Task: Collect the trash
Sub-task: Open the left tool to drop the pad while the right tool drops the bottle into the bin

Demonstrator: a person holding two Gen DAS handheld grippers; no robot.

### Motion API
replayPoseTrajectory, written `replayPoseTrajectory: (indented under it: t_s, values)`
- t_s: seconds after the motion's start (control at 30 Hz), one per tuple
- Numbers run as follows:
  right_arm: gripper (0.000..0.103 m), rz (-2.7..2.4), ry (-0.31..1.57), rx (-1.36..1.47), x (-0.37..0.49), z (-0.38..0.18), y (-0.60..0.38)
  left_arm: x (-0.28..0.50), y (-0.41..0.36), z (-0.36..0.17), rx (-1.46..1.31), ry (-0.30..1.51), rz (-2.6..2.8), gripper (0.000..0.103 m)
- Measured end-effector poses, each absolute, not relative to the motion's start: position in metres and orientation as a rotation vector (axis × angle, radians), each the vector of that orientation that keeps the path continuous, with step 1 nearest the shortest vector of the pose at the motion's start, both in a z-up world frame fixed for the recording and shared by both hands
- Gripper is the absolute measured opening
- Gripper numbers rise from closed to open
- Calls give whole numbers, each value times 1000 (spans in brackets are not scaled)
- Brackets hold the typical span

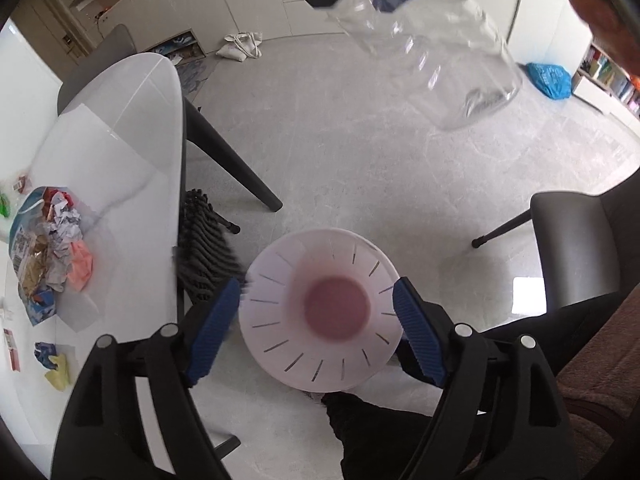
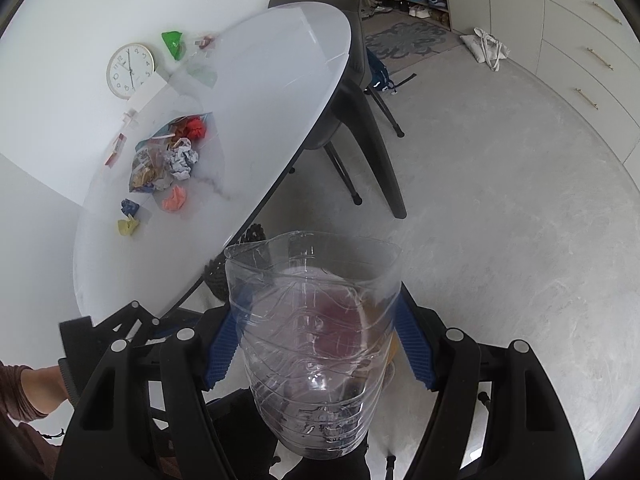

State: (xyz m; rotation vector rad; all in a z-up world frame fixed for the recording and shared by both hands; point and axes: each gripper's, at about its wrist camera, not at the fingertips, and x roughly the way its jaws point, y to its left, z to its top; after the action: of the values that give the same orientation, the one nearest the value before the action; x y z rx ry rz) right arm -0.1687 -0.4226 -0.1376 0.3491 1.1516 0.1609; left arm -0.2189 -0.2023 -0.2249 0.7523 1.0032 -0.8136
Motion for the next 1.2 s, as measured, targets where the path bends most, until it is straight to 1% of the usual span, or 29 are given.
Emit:
replayPoseTrajectory:
  t_s: [0.17,0.5,0.67,0.77,0.87,0.9,0.97,1.0,1.03,1.1,1.2]
  values:
    - [71,184,1158,353,-167,-142,-416,-215,-190,-207,694,991,-788,78]
    - [71,281,1192,349,-155,-165,-393,-205,-168,-194,651,998,-676,79]
    - [72,368,1251,334,-152,-199,-363,-193,-148,-174,539,1045,-623,79]
    - [72,410,1295,316,-149,-227,-338,-181,-132,-164,445,1083,-556,82]
    - [73,419,1337,285,-146,-252,-315,-167,-113,-154,369,1096,-465,83]
    - [73,416,1350,265,-145,-259,-308,-163,-106,-152,359,1093,-427,83]
    - [79,402,1371,236,-143,-268,-298,-157,-95,-150,343,1091,-372,83]
    - [86,389,1382,221,-142,-271,-293,-152,-86,-148,324,1092,-336,83]
    - [88,378,1387,211,-142,-272,-290,-147,-78,-146,306,1091,-313,84]
    - [88,362,1399,189,-137,-269,-284,-137,-62,-141,268,1090,-268,86]
    - [88,333,1366,163,-135,-242,-282,-121,-35,-133,214,1081,-203,88]
